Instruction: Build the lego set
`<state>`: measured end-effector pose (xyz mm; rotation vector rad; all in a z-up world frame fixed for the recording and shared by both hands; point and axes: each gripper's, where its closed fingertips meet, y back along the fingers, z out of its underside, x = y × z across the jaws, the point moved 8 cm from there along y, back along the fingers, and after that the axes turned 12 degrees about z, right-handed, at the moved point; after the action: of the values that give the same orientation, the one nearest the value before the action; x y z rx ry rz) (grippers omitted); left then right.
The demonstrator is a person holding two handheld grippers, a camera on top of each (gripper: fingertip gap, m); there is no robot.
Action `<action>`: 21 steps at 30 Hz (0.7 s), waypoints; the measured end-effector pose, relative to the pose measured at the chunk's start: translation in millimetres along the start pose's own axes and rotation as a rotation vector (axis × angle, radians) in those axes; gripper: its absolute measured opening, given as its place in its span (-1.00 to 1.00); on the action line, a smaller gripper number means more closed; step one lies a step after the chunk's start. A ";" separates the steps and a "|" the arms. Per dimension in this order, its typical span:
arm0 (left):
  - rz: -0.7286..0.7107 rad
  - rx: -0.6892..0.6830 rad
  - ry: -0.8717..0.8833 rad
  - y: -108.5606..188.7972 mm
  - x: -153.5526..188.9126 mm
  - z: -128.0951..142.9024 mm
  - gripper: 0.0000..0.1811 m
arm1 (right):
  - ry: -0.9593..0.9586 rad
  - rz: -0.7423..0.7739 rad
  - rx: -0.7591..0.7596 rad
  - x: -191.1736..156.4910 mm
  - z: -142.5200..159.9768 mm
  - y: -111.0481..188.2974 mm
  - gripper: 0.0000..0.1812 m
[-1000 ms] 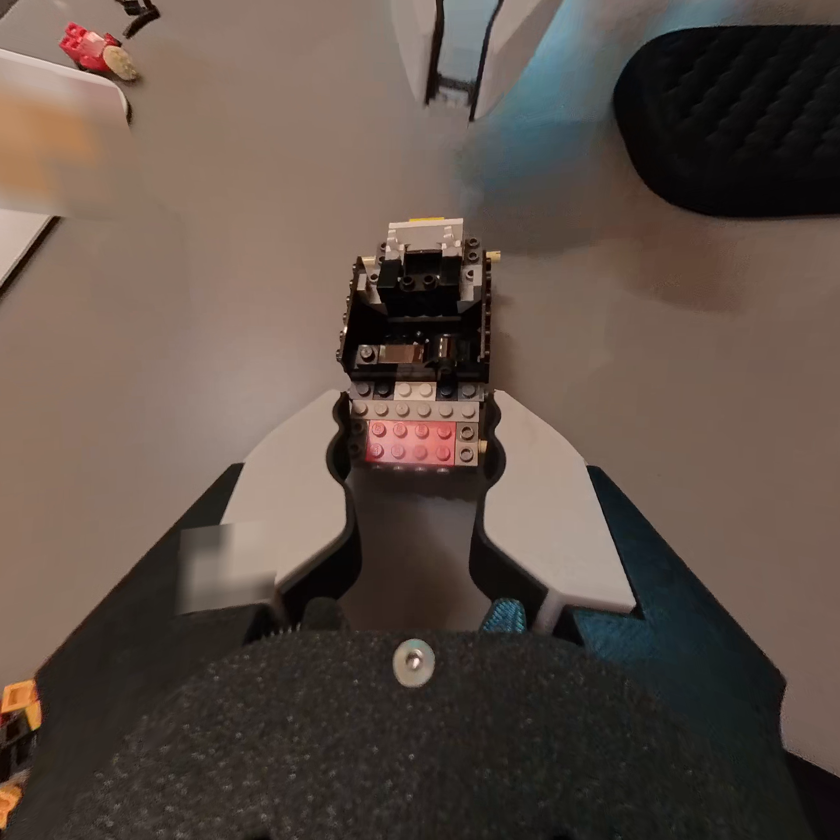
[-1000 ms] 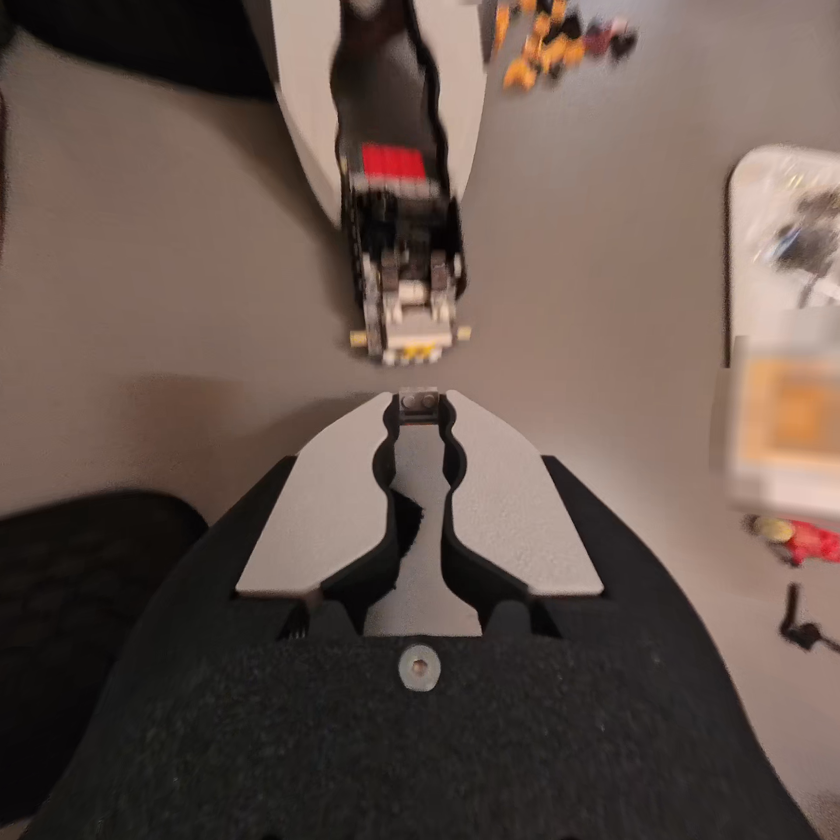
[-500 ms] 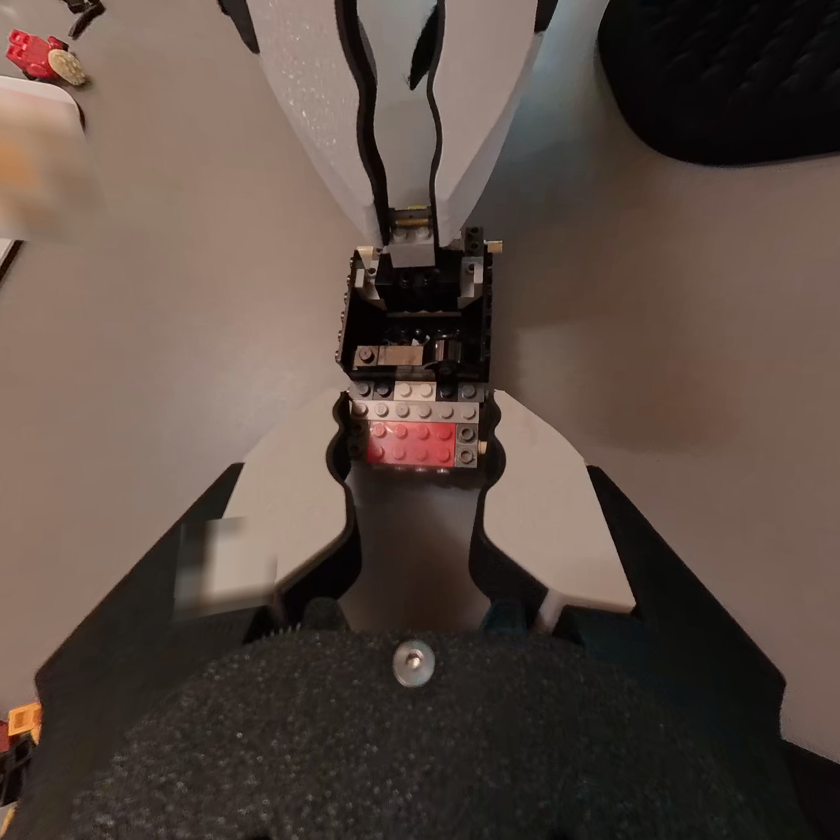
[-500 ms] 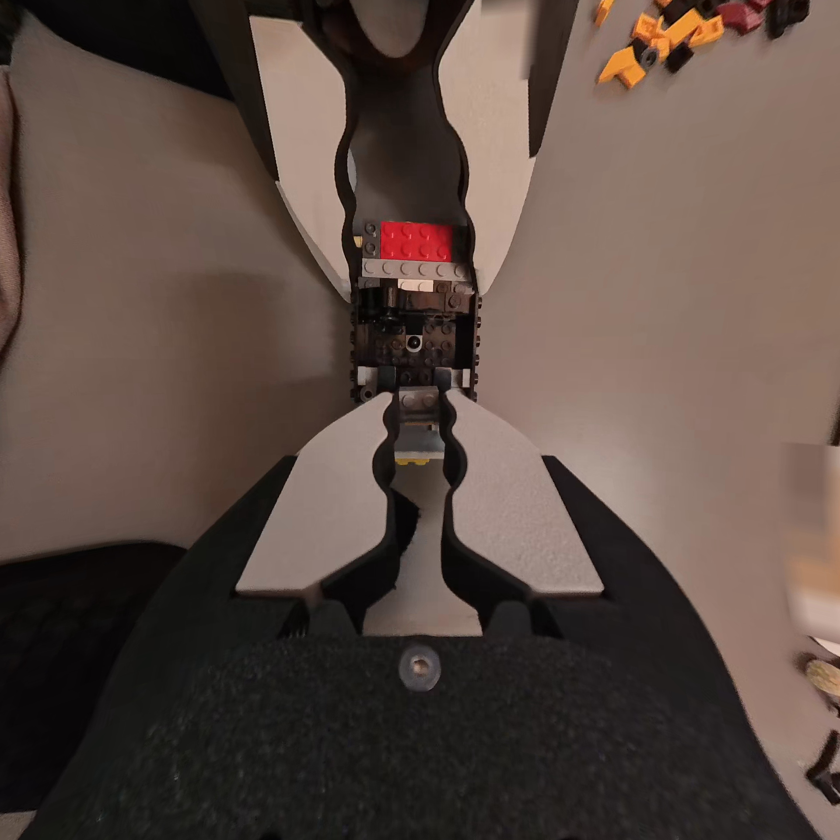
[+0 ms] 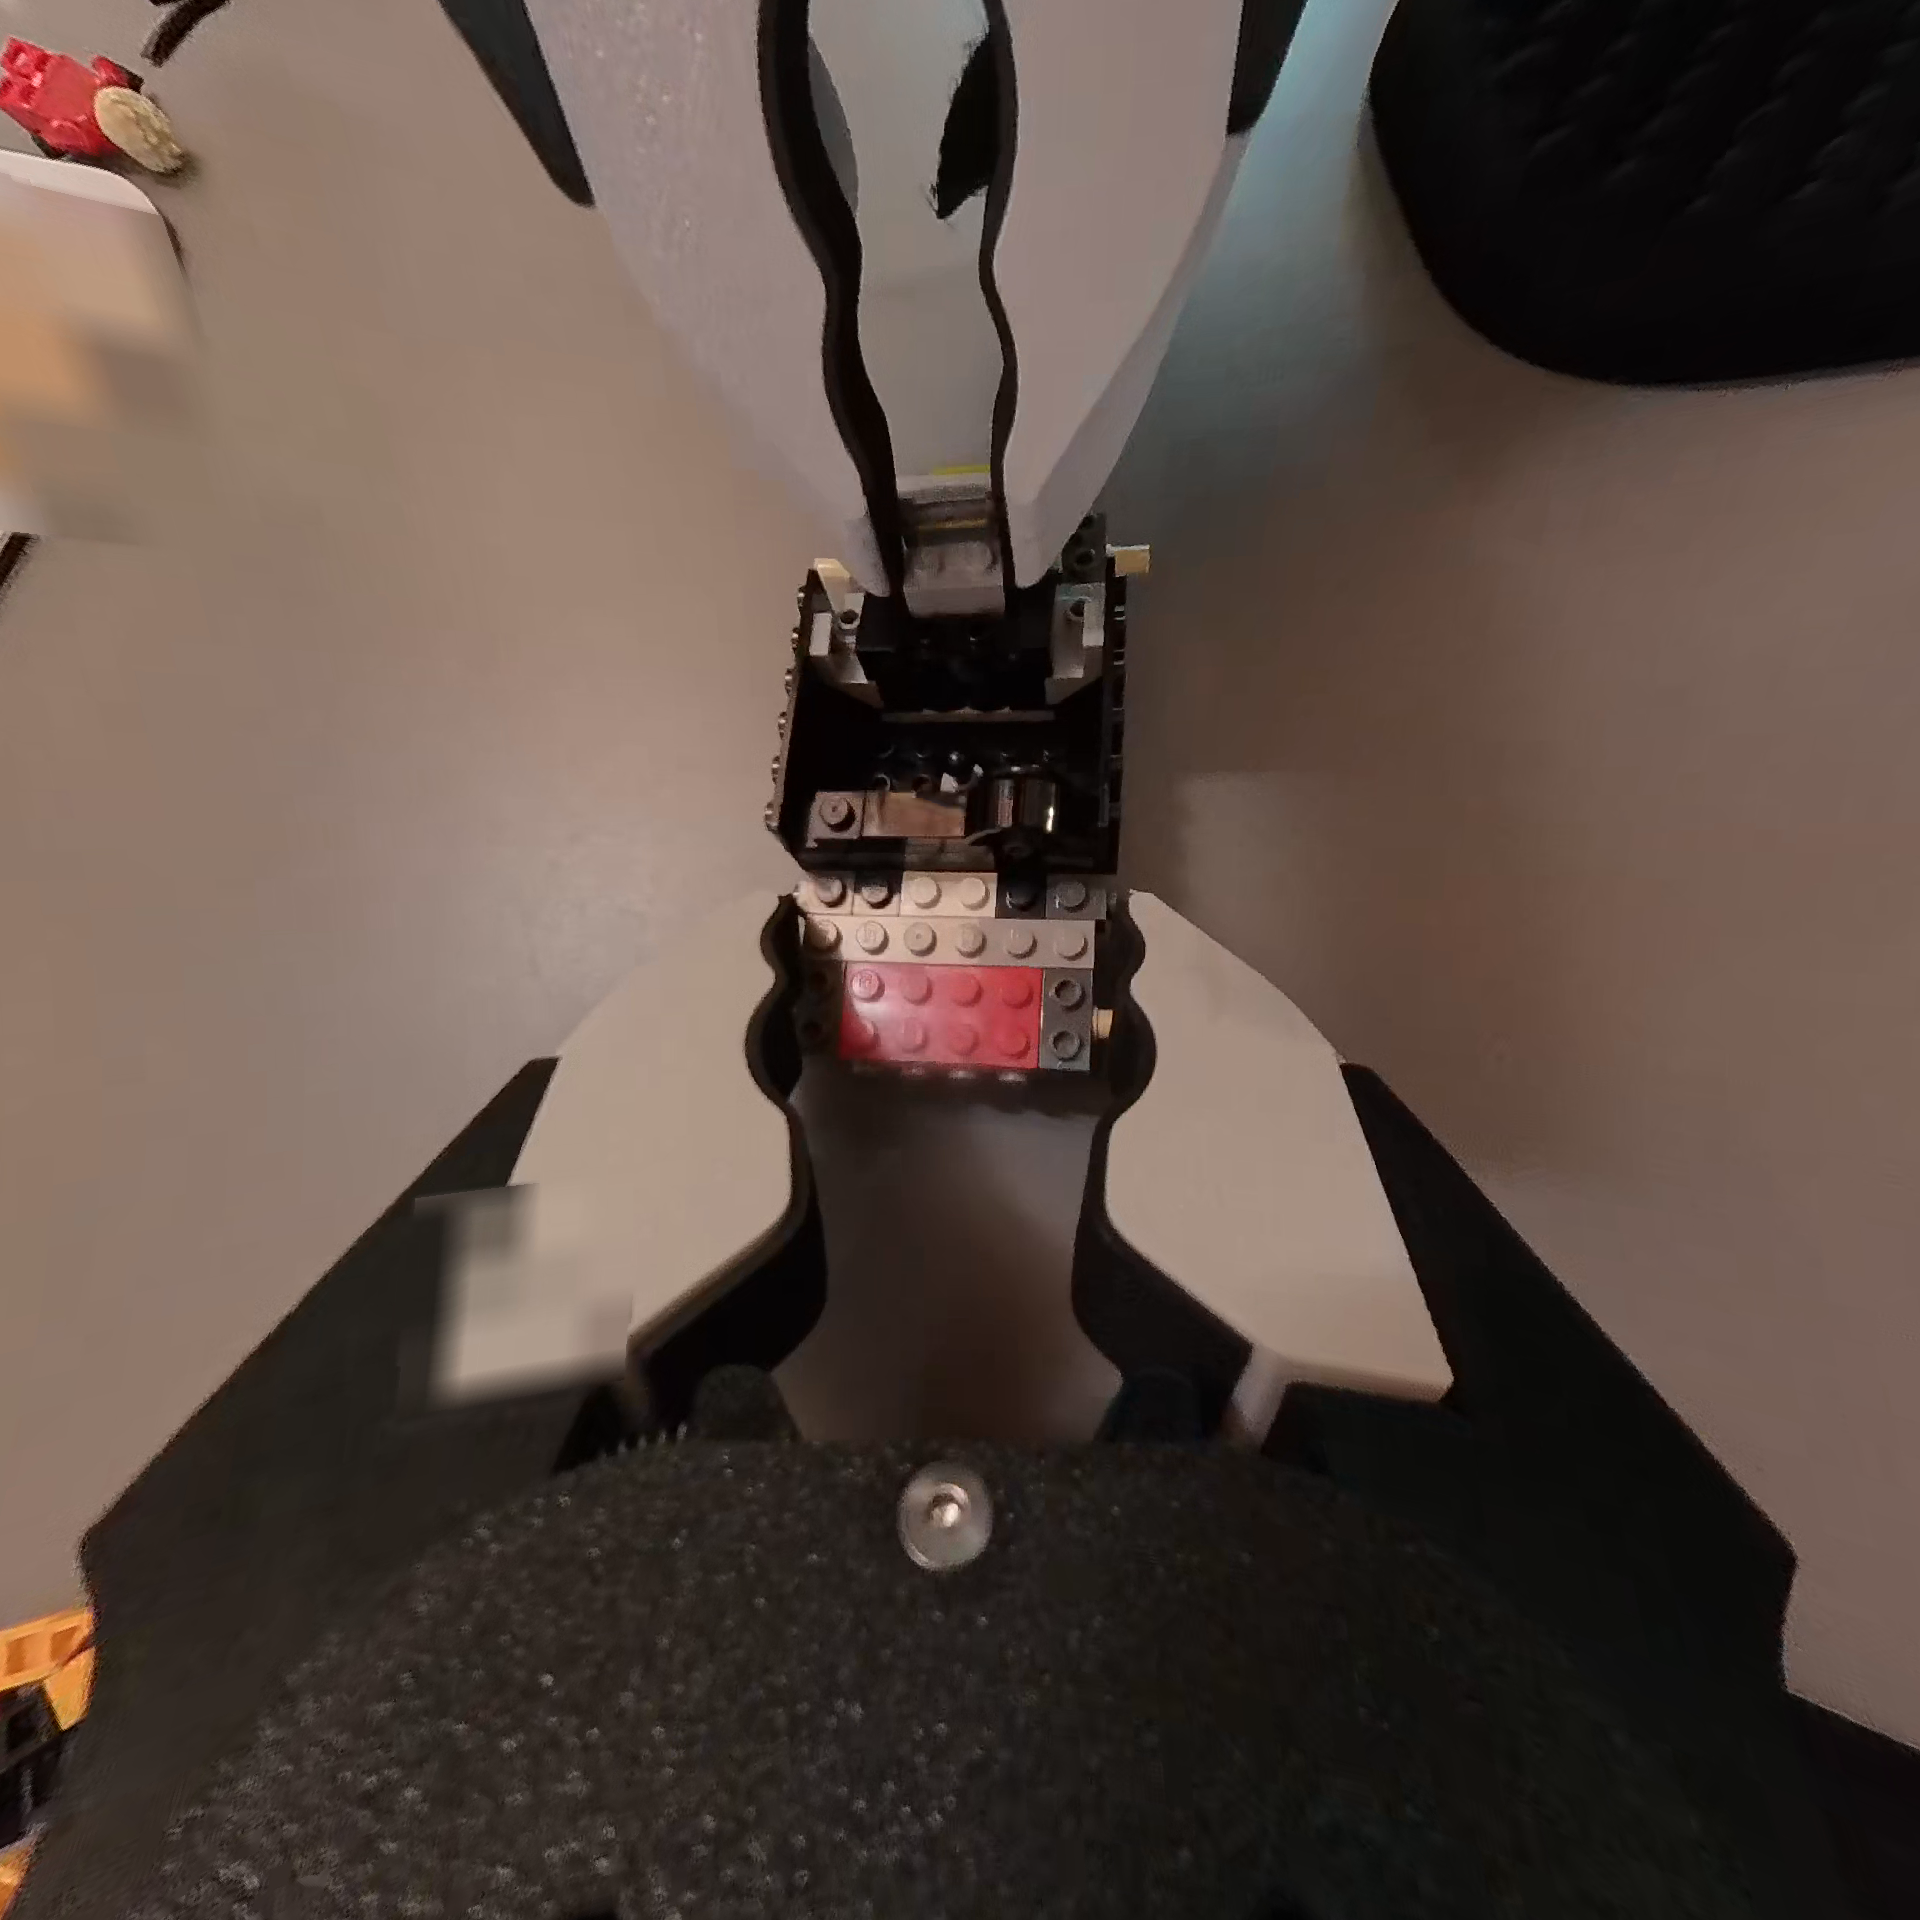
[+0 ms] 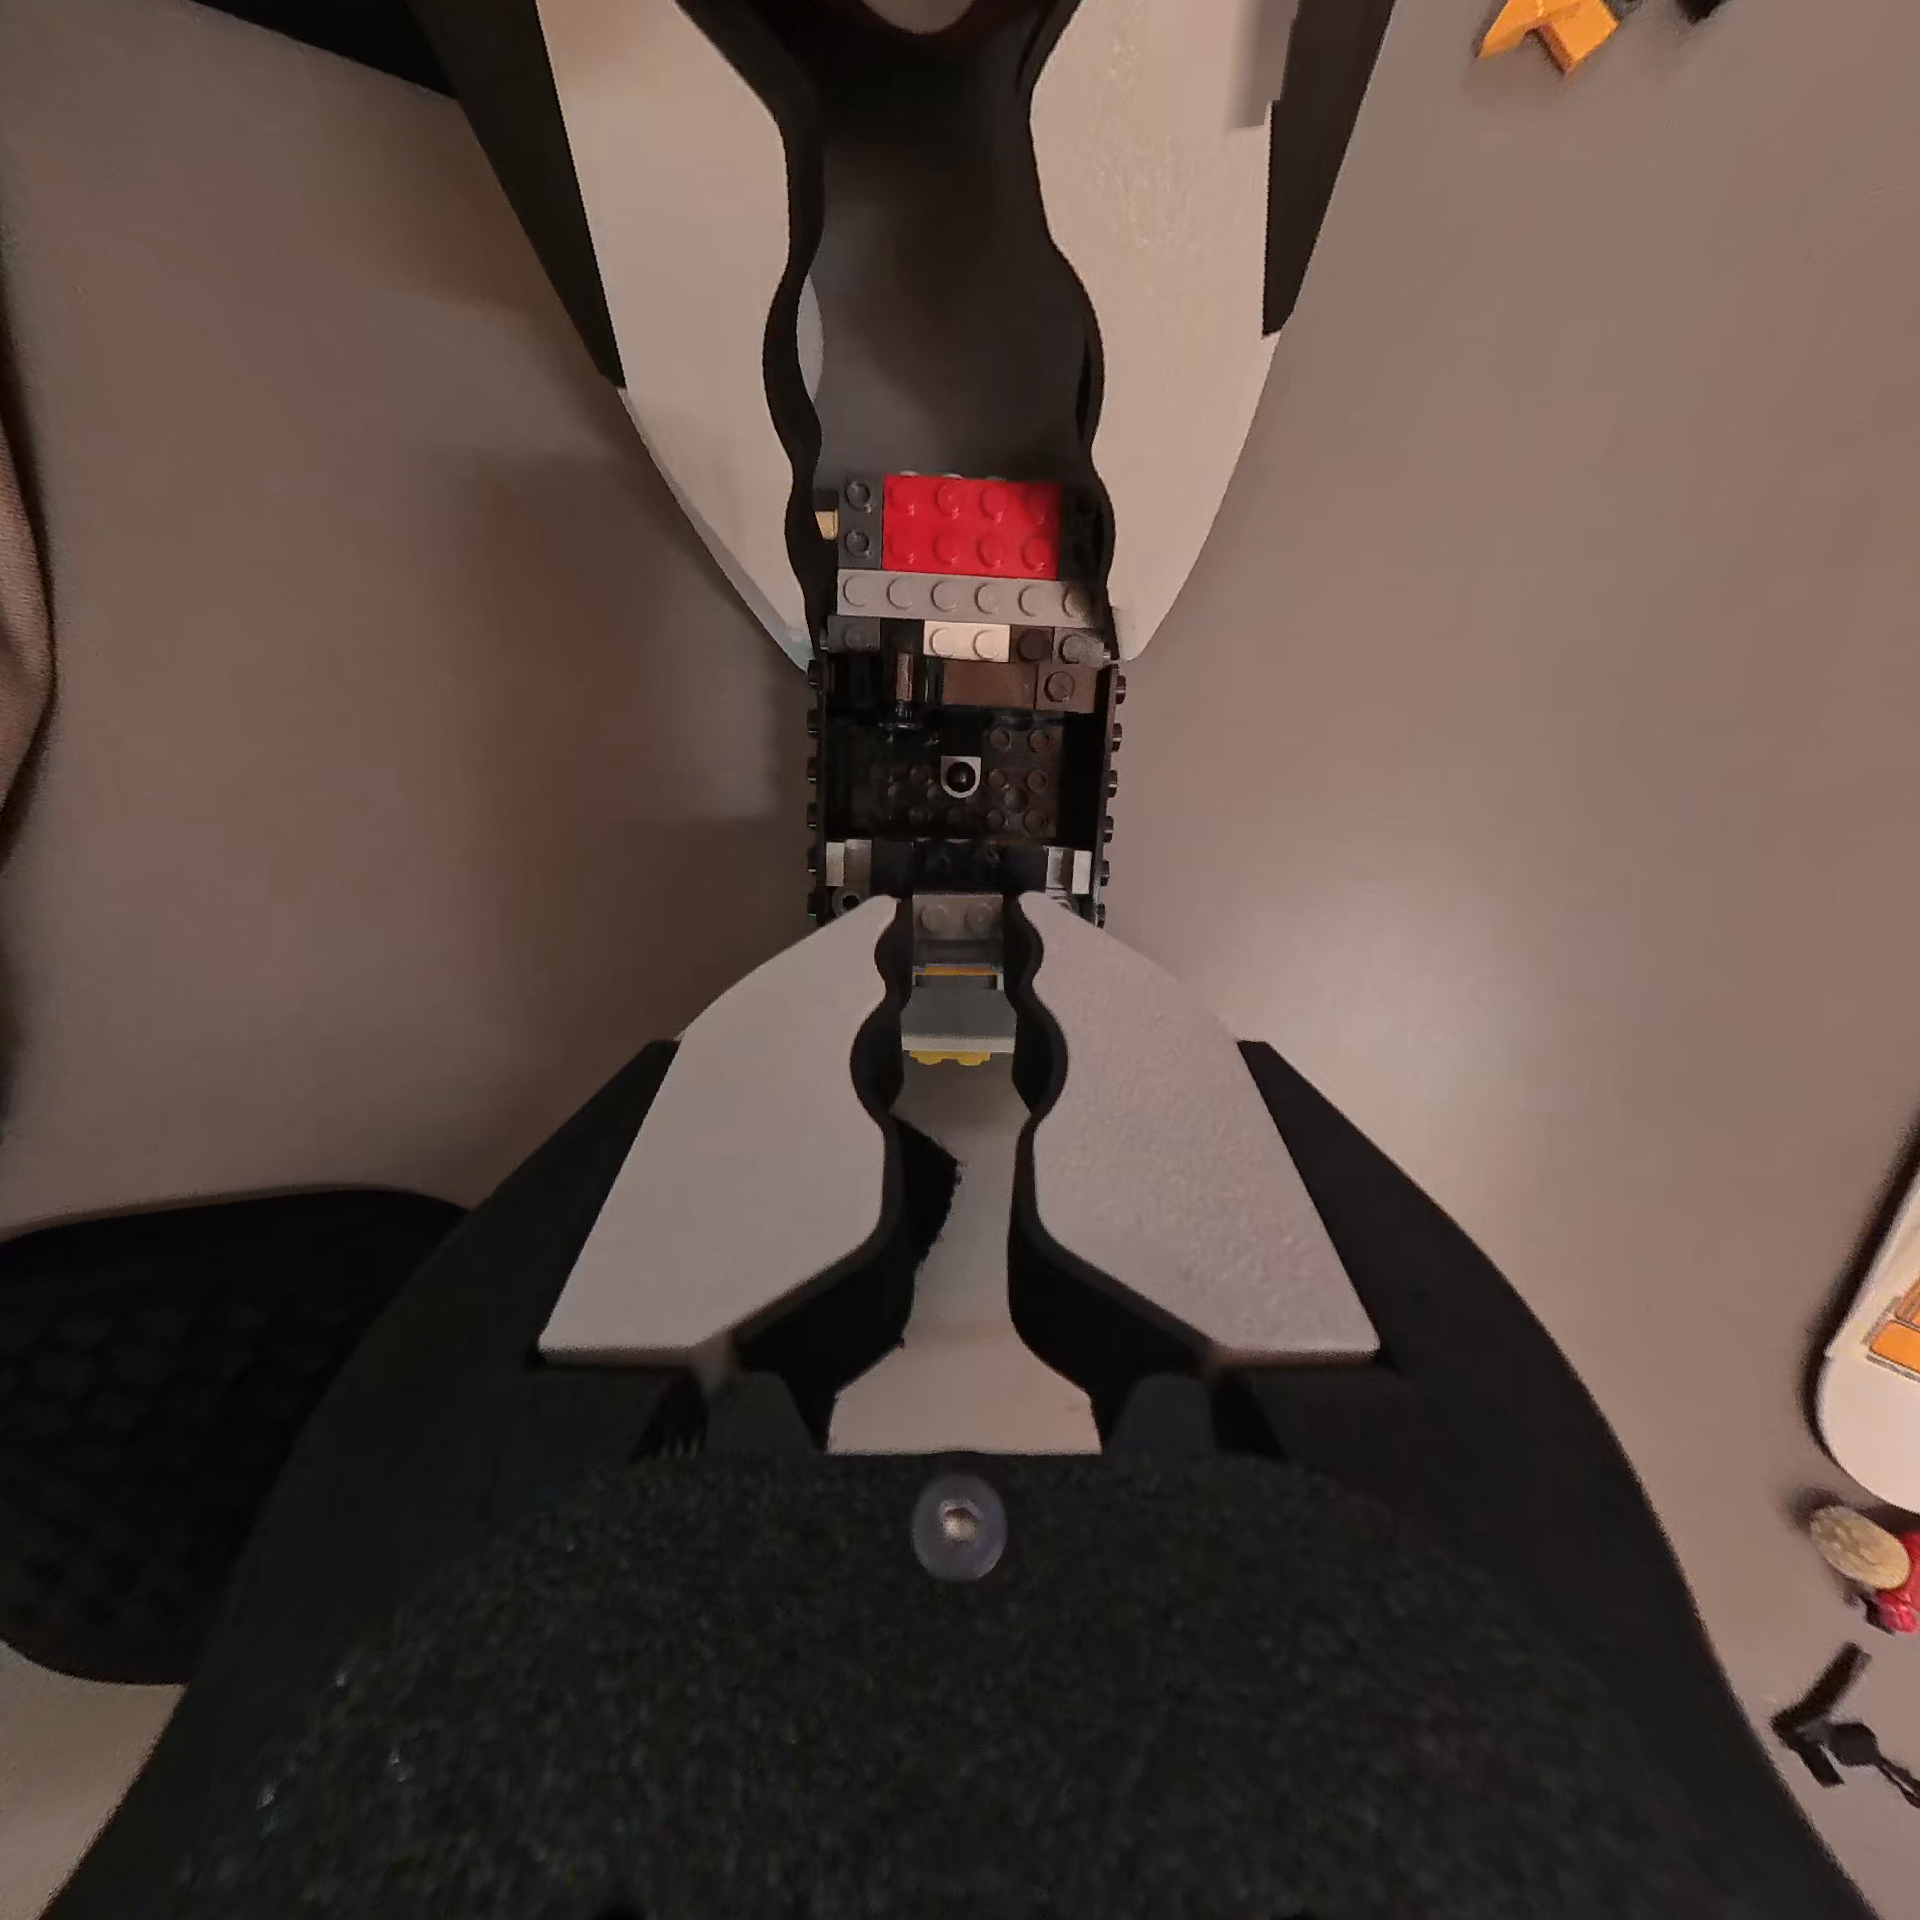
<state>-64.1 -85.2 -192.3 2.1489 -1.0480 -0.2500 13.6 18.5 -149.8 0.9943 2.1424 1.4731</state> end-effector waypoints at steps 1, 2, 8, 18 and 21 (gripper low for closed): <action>0.000 -0.003 0.001 -0.2 -0.1 0.4 -0.38 | -0.001 -0.002 0.006 0.0 -0.4 -0.5 -0.82; 0.001 -0.005 0.002 -0.4 -0.2 0.7 -0.38 | -0.001 -0.003 0.011 0.1 -0.2 -0.7 -0.82; 0.003 -0.008 0.006 -0.7 -0.4 1.2 -0.38 | -0.033 -0.011 0.065 0.7 4.3 -1.5 -0.82; 0.004 -0.014 0.008 -1.3 -0.7 1.9 -0.38 | -0.027 -0.027 0.053 1.7 2.5 -2.7 -0.82; 0.004 -0.014 0.009 -1.3 -0.6 1.9 -0.38 | -0.031 -0.027 0.050 1.7 2.6 -2.6 -0.82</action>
<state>-64.6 -85.2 -194.7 2.1332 -1.0431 -0.2450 13.1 20.9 -153.1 0.9953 2.1717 1.3891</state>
